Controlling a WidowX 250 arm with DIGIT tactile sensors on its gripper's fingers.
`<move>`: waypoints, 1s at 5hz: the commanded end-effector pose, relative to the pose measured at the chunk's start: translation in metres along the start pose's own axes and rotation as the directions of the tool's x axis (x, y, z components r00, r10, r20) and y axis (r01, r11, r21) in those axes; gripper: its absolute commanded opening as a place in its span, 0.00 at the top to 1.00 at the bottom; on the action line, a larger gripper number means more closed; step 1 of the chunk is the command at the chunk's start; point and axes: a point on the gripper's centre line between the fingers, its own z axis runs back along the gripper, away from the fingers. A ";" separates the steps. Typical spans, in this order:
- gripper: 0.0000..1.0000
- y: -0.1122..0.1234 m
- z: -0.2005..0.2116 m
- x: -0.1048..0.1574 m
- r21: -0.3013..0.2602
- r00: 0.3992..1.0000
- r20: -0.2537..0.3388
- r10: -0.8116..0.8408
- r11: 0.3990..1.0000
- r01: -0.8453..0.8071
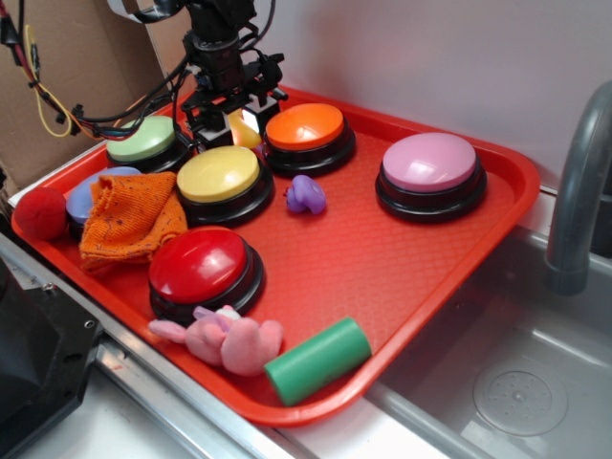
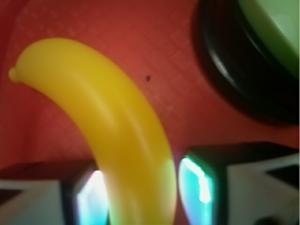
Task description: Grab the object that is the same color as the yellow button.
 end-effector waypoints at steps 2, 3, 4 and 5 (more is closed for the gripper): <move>1.00 -0.009 0.062 0.014 -0.035 0.948 0.021 -0.319 0.947 0.319; 1.00 -0.008 0.105 0.010 -0.064 0.867 0.035 -0.498 0.864 0.499; 1.00 -0.003 0.132 -0.001 -0.076 0.776 0.046 -0.629 0.773 0.630; 1.00 0.012 0.157 -0.034 -0.064 0.593 0.022 -0.805 0.590 0.805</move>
